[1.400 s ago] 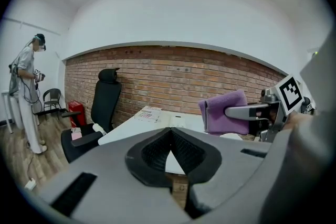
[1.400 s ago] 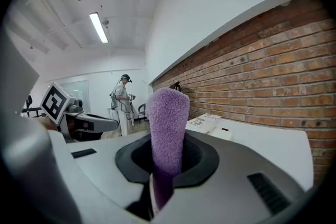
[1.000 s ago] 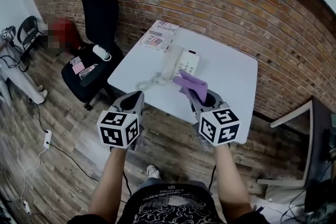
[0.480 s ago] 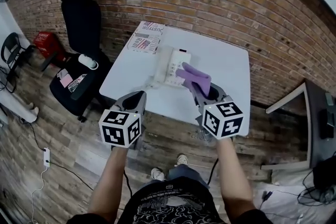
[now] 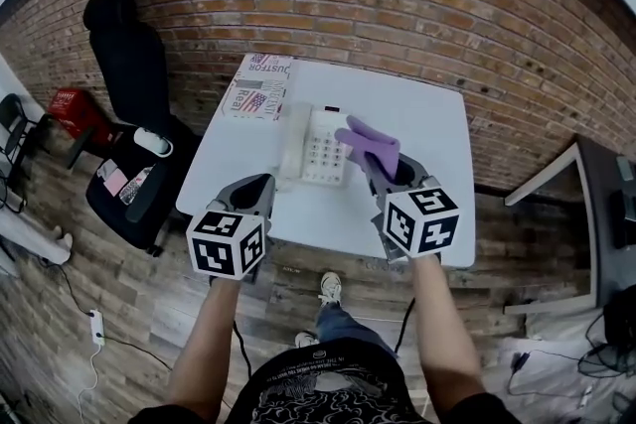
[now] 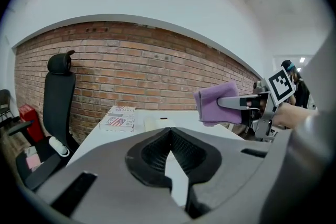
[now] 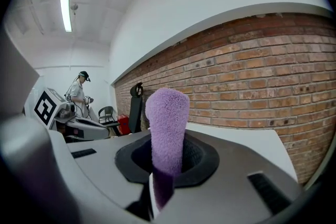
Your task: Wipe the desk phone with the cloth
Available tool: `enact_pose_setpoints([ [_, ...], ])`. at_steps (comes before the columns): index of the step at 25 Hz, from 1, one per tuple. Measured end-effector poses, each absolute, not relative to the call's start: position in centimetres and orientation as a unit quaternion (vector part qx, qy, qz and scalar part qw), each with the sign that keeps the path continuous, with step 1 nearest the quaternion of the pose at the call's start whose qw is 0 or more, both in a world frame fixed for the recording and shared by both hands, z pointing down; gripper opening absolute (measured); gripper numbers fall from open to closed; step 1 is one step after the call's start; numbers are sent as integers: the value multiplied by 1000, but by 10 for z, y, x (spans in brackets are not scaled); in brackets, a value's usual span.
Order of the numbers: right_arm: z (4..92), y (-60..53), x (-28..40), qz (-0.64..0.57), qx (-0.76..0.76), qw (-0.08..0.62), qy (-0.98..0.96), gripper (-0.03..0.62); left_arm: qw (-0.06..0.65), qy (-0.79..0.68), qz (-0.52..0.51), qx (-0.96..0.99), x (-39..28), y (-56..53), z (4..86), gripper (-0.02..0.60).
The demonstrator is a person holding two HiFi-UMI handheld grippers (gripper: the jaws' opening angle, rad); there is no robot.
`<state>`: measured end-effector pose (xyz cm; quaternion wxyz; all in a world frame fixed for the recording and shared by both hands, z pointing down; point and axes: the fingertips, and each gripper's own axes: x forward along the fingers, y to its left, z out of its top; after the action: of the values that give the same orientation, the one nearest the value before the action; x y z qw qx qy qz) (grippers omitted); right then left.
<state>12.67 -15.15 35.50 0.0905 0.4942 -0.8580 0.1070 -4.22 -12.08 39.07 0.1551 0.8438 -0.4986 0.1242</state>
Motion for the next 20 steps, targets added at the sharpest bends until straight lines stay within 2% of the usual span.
enact_pose_setpoints([
  [20,432,-319,170,165,508,139,-834,43,180,-490,154,839,-9,-273,422,6],
])
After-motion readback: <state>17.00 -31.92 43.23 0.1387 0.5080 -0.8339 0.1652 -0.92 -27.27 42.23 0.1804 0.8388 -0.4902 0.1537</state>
